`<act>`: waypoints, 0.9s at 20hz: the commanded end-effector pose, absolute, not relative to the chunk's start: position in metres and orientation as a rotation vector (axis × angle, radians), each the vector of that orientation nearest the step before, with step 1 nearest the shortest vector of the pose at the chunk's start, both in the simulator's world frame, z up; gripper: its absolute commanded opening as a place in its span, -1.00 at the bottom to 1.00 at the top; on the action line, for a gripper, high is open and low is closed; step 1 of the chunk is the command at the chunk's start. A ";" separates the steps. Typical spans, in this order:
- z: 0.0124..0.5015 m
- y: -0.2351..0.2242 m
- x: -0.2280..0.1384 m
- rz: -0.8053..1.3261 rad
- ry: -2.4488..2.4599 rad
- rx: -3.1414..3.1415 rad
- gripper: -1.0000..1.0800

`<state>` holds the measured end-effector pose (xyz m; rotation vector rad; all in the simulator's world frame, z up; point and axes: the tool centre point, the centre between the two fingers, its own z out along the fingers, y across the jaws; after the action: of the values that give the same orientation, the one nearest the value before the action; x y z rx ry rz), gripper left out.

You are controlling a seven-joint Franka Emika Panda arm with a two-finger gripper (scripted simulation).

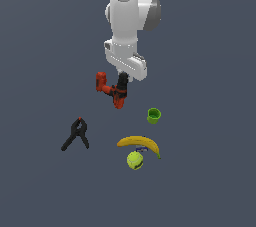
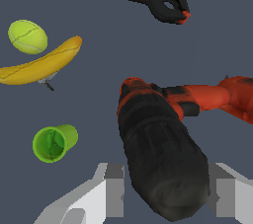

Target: Pick up a designated object from a clutter of objects.

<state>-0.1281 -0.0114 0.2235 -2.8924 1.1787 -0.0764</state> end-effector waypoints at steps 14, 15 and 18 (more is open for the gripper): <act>0.333 0.023 -0.136 -0.082 1.173 -2.889 -1.00; 0.337 0.024 -0.136 -0.082 1.172 -2.888 -1.00; 0.346 0.027 -0.136 -0.081 1.172 -2.888 -1.00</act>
<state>-0.1369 0.0255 0.3384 -2.8905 1.1727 -0.0741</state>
